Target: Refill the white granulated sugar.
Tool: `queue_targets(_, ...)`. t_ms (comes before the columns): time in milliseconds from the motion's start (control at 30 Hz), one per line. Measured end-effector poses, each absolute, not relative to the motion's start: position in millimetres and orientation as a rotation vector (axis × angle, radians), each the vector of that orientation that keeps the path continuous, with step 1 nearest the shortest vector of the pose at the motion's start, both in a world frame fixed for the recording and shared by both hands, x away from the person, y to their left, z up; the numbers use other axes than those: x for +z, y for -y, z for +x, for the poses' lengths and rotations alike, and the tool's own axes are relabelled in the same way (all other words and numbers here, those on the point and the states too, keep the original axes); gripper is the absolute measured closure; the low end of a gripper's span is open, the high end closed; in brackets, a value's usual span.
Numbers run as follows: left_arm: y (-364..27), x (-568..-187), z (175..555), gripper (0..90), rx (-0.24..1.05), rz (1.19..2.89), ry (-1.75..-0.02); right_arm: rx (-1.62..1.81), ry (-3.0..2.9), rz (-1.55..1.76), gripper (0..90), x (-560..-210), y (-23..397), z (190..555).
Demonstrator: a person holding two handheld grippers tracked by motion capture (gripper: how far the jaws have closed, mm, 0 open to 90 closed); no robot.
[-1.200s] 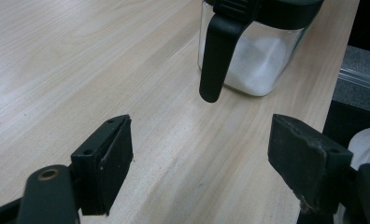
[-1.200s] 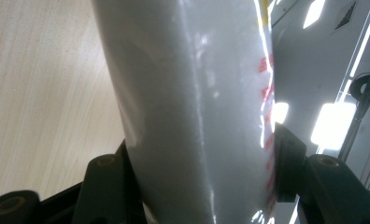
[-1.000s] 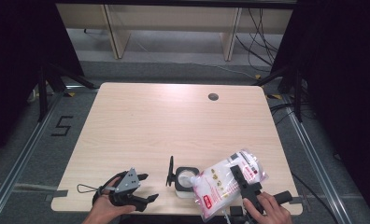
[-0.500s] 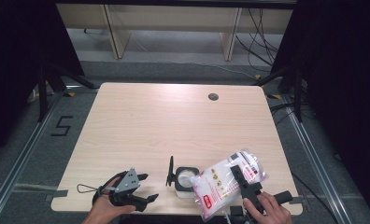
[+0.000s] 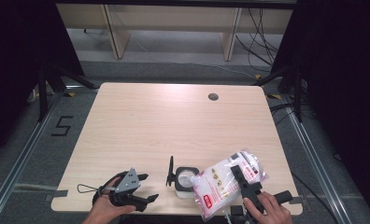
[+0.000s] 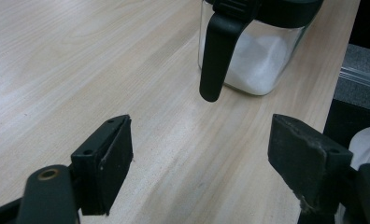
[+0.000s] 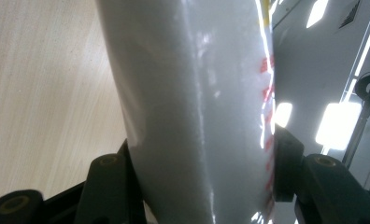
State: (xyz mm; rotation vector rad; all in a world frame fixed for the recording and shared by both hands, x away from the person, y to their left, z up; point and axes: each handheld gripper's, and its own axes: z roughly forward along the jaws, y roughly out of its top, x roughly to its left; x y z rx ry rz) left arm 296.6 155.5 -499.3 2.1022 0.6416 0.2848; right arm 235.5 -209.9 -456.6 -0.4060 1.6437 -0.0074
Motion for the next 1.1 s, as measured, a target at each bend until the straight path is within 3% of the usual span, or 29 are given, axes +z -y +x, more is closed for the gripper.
queue_targets(1100,-155.3,-499.8,296.7,21.9,0.29,2.099,-0.635,-0.035,-1.614,-0.457,49.0,-453.3,207.9,236.4)
